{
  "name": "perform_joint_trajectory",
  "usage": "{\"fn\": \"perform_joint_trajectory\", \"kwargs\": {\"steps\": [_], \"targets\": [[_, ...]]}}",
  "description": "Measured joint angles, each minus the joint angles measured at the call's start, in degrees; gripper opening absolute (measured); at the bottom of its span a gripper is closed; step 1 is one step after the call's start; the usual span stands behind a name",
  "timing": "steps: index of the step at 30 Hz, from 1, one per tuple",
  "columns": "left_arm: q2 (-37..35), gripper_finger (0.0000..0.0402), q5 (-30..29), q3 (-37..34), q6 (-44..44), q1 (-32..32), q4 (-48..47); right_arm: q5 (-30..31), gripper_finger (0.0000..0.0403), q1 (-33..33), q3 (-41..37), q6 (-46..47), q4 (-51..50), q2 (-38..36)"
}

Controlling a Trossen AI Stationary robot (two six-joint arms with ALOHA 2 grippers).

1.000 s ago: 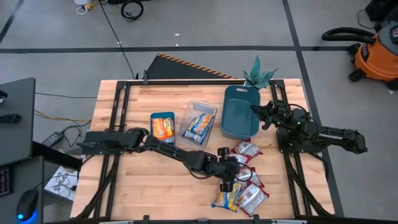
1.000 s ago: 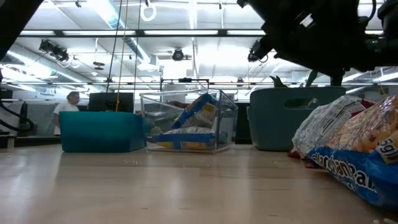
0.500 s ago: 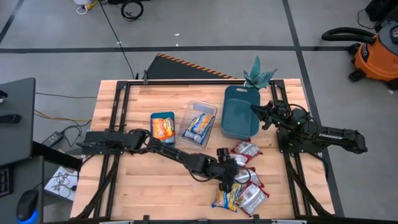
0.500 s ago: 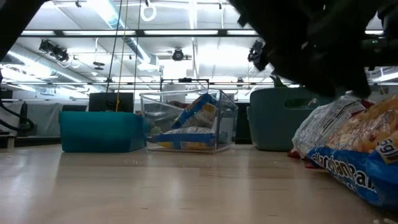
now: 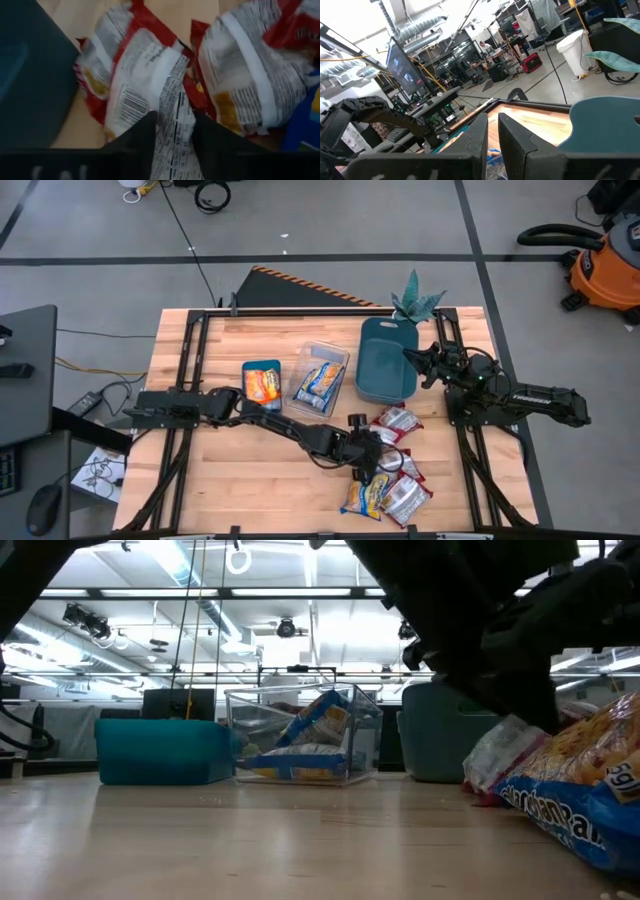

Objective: Sort Maruchan noodles
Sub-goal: Put the red noodle pack into the dark green bin

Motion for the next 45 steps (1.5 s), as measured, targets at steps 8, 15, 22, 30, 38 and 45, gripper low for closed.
{"fn": "perform_joint_trajectory", "kwargs": {"steps": [8,15,22,30,38,45], "targets": [[-3.8,0.0048,-1.8,0.0,2.4,0.6,-2.8,0.0,0.0050,0.0,0.0,0.0,0.0,0.0],[-7.2,0.0007,3.0,0.2,-1.0,1.9,-4.7,0.0,0.0050,0.0,0.0,0.0,0.0,0.0],[-5.1,0.0072,9.0,0.0,-5.3,1.8,-5.3,-0.2,0.0050,0.0,0.0,0.0,0.0,0.0],[-2.9,0.0170,7.9,0.1,6.5,-1.0,0.6,-0.2,0.0050,0.0,0.0,0.0,0.0,0.0],[-1.0,0.0172,1.3,0.2,9.5,-1.4,0.6,-0.2,0.0050,0.0,0.0,0.0,0.0,0.0],[0.8,0.0172,1.0,0.1,8.3,-0.5,0.2,-0.2,0.0050,0.0,0.0,0.0,-0.2,0.0]]}}
